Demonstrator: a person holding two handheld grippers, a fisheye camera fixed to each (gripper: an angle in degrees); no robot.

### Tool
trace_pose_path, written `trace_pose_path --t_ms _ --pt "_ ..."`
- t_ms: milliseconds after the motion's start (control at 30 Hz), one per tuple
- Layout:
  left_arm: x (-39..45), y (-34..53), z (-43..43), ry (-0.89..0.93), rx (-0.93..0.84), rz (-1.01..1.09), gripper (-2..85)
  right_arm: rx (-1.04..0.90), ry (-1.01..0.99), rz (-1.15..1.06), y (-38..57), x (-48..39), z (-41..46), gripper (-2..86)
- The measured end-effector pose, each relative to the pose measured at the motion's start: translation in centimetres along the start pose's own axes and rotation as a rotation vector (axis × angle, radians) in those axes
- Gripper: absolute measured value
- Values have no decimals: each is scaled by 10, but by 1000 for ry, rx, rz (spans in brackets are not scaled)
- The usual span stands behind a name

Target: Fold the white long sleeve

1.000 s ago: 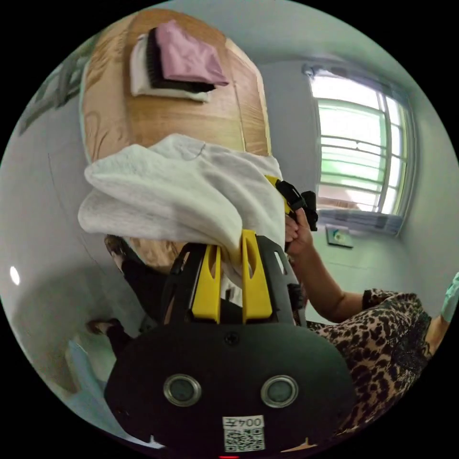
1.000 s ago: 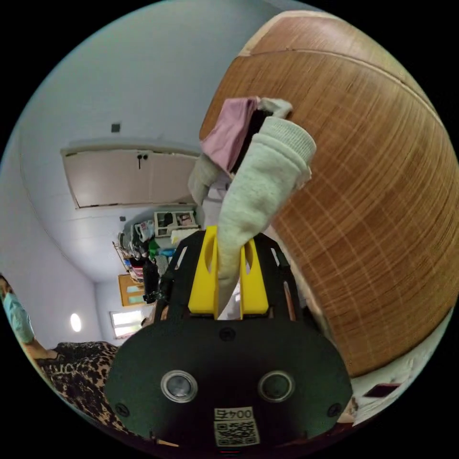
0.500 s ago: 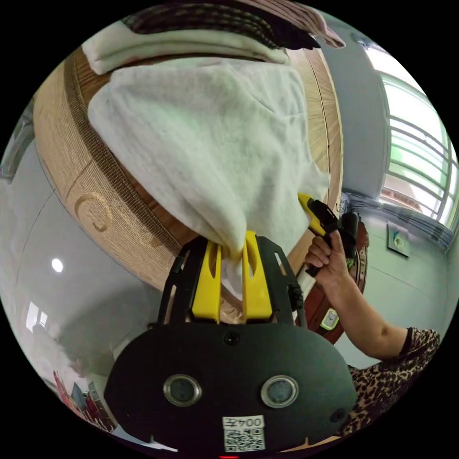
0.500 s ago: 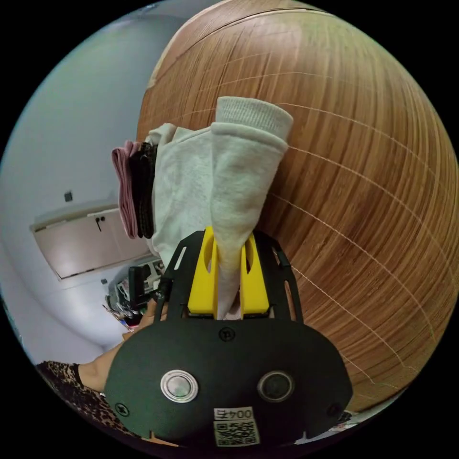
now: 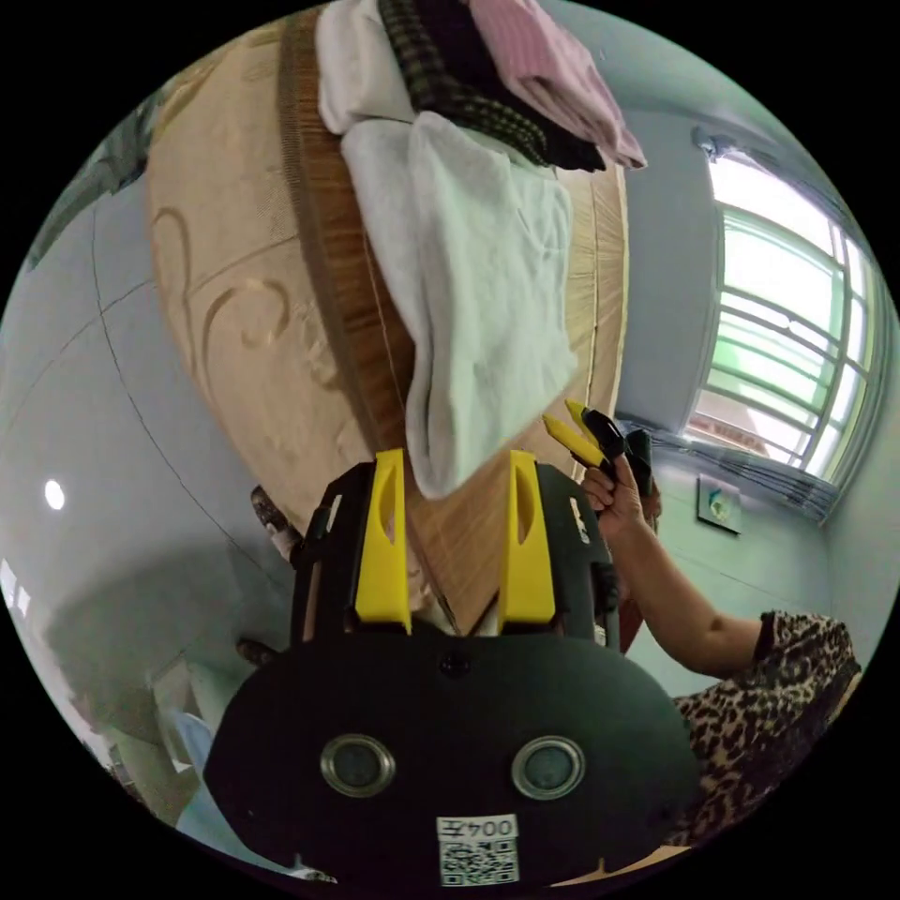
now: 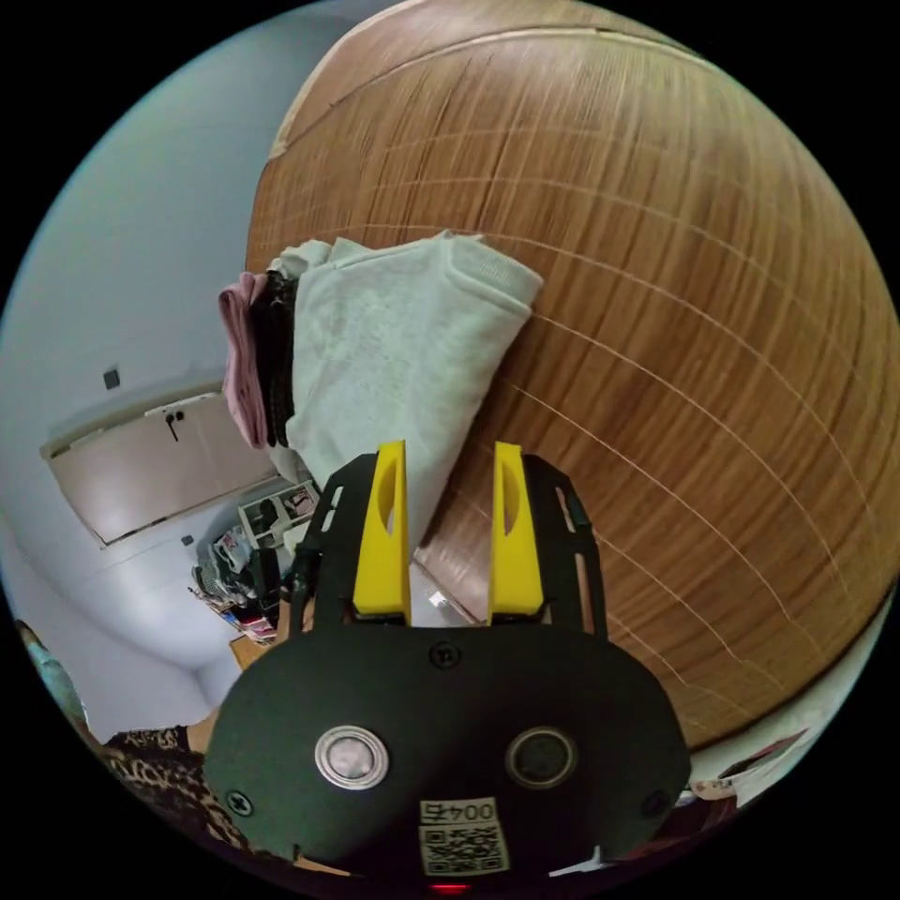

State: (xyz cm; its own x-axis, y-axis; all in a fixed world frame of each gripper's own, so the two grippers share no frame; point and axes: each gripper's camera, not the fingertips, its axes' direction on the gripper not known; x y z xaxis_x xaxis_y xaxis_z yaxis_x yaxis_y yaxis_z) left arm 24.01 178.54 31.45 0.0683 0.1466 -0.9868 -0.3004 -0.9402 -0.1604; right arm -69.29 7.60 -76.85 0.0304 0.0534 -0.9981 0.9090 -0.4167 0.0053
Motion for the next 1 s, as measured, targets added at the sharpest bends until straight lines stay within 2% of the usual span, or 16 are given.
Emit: trace_pose_path --t_ms 100,200,300,367,500,600,767,867,1000 --pt "-6 81 -33 47 61 -15 127 -8 40 -106 28 -43 -39 99" --pt "-14 182 -75 39 185 -66 88 -128 49 -304 59 -123 -43 31" --pt "-20 304 -117 9 405 -162 30 -316 -31 -526 102 -221 -21 1" --pt "-23 410 -143 -32 595 -300 15 -494 -74 -703 154 -303 8 -4" --pt "-25 564 -158 -79 804 -410 5 -728 -55 -962 262 -414 49 -6" --pt "-29 693 -146 -113 948 -509 2 -887 -11 -1140 366 -483 75 -7" --pt "-32 921 -80 -156 1176 -831 1 -1187 144 -1413 566 -561 111 -7" --pt "-24 1027 -32 -196 1261 -1016 1 -1294 236 -1598 675 -593 120 -7" --pt "-12 1117 15 -240 1312 -1185 1 -1381 301 -1785 792 -630 116 -7"
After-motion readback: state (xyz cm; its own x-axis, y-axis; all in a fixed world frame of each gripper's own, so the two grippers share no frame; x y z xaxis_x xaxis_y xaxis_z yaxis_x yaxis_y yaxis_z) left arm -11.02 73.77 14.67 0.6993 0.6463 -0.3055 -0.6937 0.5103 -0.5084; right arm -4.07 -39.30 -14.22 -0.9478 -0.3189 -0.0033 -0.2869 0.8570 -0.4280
